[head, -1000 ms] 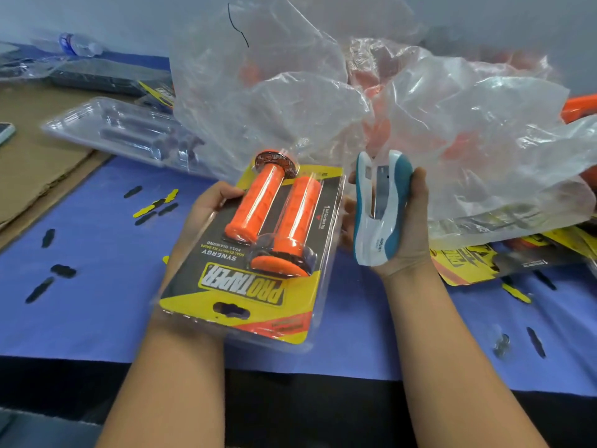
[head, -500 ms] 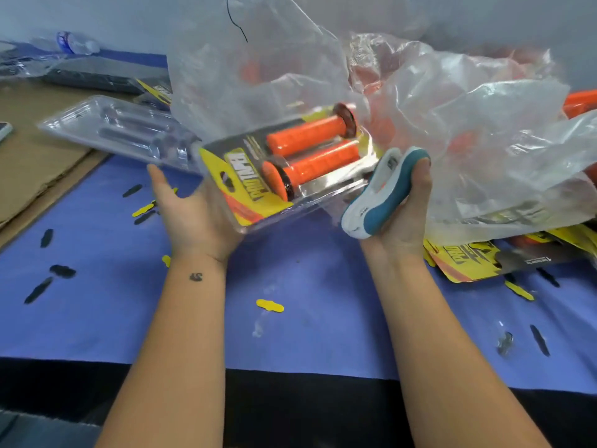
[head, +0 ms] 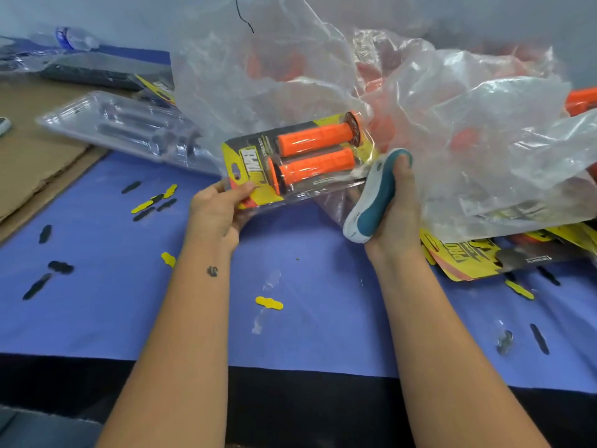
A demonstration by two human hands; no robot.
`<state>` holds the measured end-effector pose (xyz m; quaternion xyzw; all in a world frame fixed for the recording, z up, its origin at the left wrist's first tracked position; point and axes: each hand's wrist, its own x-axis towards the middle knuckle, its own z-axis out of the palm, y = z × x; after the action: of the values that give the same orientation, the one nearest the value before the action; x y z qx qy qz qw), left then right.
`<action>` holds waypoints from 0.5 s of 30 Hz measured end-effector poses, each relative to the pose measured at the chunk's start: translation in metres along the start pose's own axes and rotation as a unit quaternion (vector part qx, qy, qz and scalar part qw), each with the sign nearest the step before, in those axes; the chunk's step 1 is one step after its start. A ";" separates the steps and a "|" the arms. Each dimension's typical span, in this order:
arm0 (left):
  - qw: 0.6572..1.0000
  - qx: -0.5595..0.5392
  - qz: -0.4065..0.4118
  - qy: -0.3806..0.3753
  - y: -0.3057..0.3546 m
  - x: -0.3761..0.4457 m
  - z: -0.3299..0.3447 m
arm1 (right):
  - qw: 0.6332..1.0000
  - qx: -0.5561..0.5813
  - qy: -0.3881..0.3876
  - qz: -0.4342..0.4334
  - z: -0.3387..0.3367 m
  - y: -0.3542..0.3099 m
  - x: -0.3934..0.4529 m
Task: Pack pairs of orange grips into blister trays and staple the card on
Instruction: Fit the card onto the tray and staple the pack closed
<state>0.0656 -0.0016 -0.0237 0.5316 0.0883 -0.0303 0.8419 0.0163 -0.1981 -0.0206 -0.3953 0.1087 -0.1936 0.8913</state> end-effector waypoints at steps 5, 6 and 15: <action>0.999 0.003 0.002 0.035 -0.004 0.002 0.005 | 0.992 -0.120 -0.038 0.026 0.010 0.006 -0.013; 0.999 0.030 -0.009 0.009 -0.003 0.000 0.005 | 0.990 -0.135 -0.036 0.030 0.012 0.007 -0.015; 0.990 -0.098 -0.010 -0.097 -0.004 -0.006 0.009 | 0.987 -0.110 -0.111 0.021 0.013 0.004 -0.016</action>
<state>0.0597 -0.0113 -0.0223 0.4402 0.0142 -0.0810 0.8941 0.0074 -0.1795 -0.0142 -0.5076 0.0375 -0.1167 0.8528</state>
